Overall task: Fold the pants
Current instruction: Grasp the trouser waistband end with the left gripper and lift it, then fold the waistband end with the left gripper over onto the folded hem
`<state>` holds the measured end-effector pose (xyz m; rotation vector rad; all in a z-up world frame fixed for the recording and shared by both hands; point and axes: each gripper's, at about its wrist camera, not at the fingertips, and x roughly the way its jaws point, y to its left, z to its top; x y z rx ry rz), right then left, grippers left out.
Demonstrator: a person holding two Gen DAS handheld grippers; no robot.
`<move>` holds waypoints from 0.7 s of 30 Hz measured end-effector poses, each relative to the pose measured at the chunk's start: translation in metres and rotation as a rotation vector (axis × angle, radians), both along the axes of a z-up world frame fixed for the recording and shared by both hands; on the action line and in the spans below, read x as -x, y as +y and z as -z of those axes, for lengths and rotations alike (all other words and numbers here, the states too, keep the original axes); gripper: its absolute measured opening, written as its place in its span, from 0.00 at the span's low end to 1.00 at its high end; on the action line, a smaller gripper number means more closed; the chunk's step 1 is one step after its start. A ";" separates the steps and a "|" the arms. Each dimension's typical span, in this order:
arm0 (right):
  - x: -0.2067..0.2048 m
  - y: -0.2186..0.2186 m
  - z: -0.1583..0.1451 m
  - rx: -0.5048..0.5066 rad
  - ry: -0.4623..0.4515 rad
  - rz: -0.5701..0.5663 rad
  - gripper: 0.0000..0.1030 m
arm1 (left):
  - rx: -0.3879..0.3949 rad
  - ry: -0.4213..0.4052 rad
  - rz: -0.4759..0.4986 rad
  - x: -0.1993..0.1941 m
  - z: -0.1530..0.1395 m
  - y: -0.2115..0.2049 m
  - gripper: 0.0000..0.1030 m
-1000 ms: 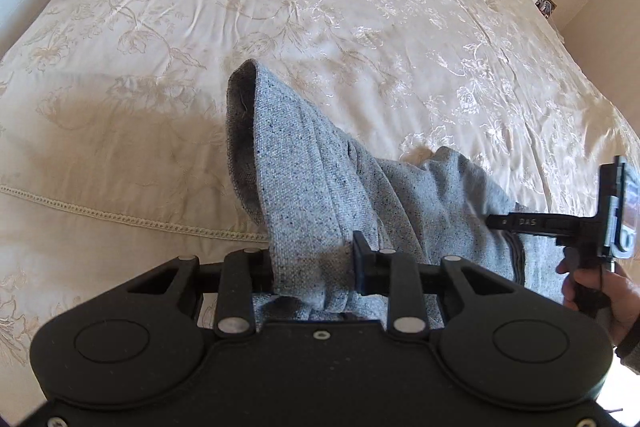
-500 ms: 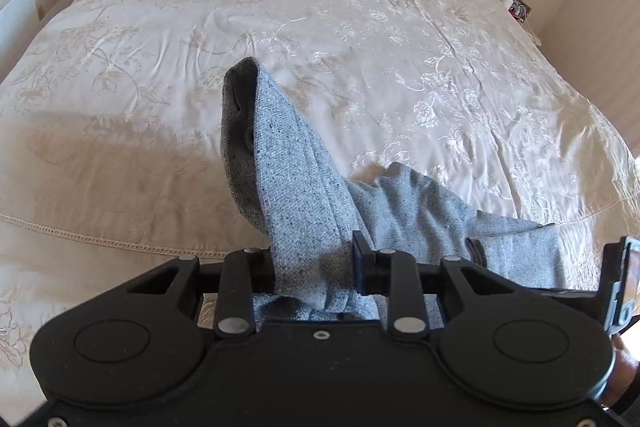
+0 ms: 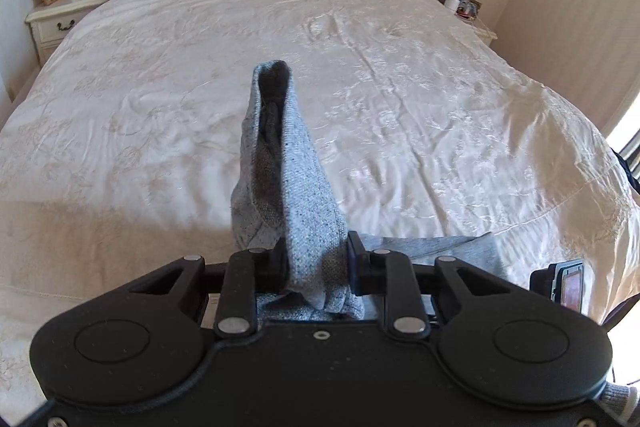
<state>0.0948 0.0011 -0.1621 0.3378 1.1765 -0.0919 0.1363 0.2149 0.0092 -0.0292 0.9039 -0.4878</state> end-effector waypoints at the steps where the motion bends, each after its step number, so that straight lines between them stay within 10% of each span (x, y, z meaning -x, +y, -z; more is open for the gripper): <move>1: 0.005 -0.011 -0.005 -0.017 -0.016 0.004 0.38 | 0.009 -0.003 0.019 0.003 -0.002 -0.019 0.29; 5: 0.028 -0.064 -0.023 -0.067 -0.062 0.012 0.38 | 0.086 0.027 0.114 0.012 0.011 -0.109 0.02; 11: 0.055 -0.147 -0.024 -0.070 -0.051 0.020 0.40 | 0.067 0.166 0.193 0.025 0.070 -0.222 0.03; 21: 0.049 -0.188 -0.033 -0.157 -0.139 -0.109 0.42 | -0.227 0.193 -0.149 0.027 0.098 -0.163 0.16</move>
